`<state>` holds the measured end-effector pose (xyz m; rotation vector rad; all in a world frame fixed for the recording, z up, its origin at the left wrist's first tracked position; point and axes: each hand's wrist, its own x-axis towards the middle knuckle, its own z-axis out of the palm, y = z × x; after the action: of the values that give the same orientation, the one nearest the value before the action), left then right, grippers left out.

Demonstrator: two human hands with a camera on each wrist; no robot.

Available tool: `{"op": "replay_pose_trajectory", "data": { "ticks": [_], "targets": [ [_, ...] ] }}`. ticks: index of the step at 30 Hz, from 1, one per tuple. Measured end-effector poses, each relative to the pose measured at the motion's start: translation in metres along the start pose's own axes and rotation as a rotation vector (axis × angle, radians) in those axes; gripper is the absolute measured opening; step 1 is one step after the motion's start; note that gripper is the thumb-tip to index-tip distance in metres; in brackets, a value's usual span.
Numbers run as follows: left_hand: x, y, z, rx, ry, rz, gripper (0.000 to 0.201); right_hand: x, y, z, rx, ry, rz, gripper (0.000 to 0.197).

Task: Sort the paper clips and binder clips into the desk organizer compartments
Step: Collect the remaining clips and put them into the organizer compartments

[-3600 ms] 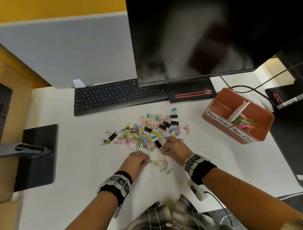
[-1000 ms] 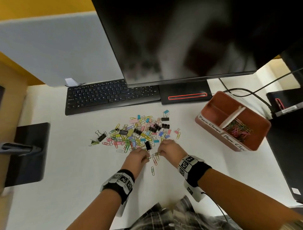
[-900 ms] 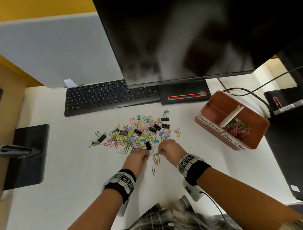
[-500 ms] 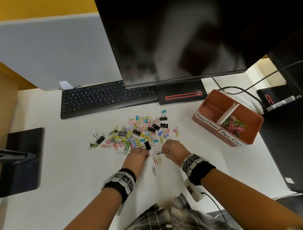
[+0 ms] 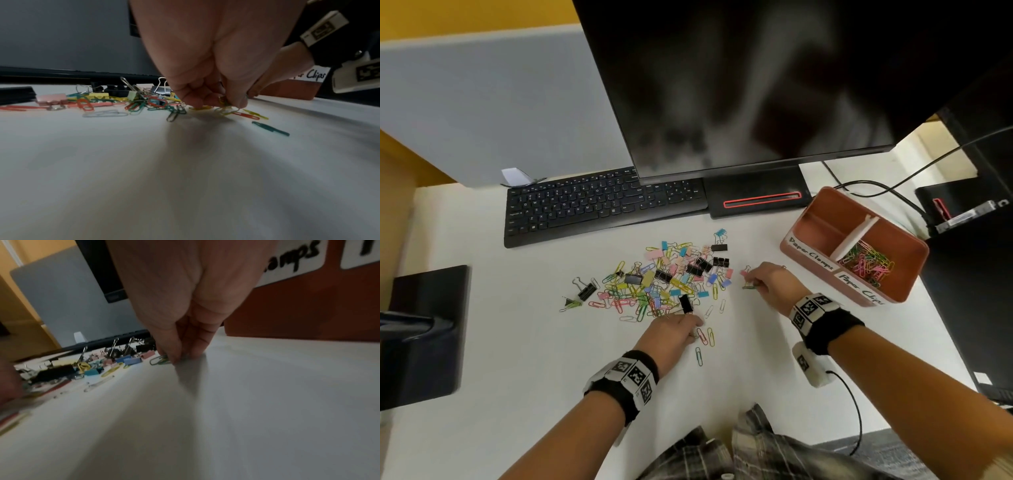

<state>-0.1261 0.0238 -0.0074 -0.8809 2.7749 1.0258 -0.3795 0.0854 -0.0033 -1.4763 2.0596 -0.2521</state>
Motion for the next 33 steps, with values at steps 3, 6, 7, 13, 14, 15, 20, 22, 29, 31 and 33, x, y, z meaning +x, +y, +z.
{"op": "replay_pose_trajectory", "data": {
  "ticks": [3, 6, 7, 13, 14, 15, 20, 22, 29, 31, 33],
  "targets": [
    [0.002, -0.001, 0.006, 0.056, -0.006, 0.042, 0.036, 0.006, -0.004, -0.003, -0.035, -0.051, 0.006, 0.026],
    [0.01, -0.003, 0.01, 0.132, -0.039, 0.05, 0.029, 0.01, -0.006, -0.004, -0.059, -0.052, 0.015, 0.022],
    [0.013, -0.002, 0.009, 0.157, -0.044, 0.052, 0.027, 0.011, -0.006, -0.004, -0.063, -0.048, 0.017, 0.02],
    [0.017, 0.005, 0.007, 0.2, -0.069, 0.018, 0.022, 0.013, -0.006, -0.007, -0.047, -0.154, 0.046, 0.02],
    [0.018, 0.005, 0.008, 0.204, -0.064, 0.013, 0.021, 0.012, -0.006, -0.007, -0.04, -0.148, 0.043, 0.02],
    [0.019, 0.004, 0.009, 0.205, -0.058, 0.011, 0.02, 0.011, -0.006, -0.007, -0.037, -0.139, 0.042, 0.019],
    [0.016, 0.006, 0.011, 0.23, -0.098, -0.011, 0.031, 0.005, -0.012, -0.005, -0.045, -0.176, 0.091, 0.021],
    [0.016, 0.006, 0.014, 0.24, -0.087, -0.006, 0.033, 0.003, -0.016, -0.002, -0.052, -0.195, 0.068, 0.02],
    [0.002, -0.003, -0.003, -0.043, 0.151, -0.157, 0.007, -0.018, -0.035, 0.009, 0.011, -0.25, -0.093, 0.019],
    [-0.008, -0.014, -0.007, -0.09, 0.205, -0.209, 0.007, -0.027, -0.046, 0.016, 0.037, -0.269, -0.168, 0.018],
    [-0.02, -0.022, -0.007, -0.113, 0.205, -0.243, 0.007, -0.035, -0.057, 0.026, 0.029, -0.295, -0.203, 0.019]
  ]
}}
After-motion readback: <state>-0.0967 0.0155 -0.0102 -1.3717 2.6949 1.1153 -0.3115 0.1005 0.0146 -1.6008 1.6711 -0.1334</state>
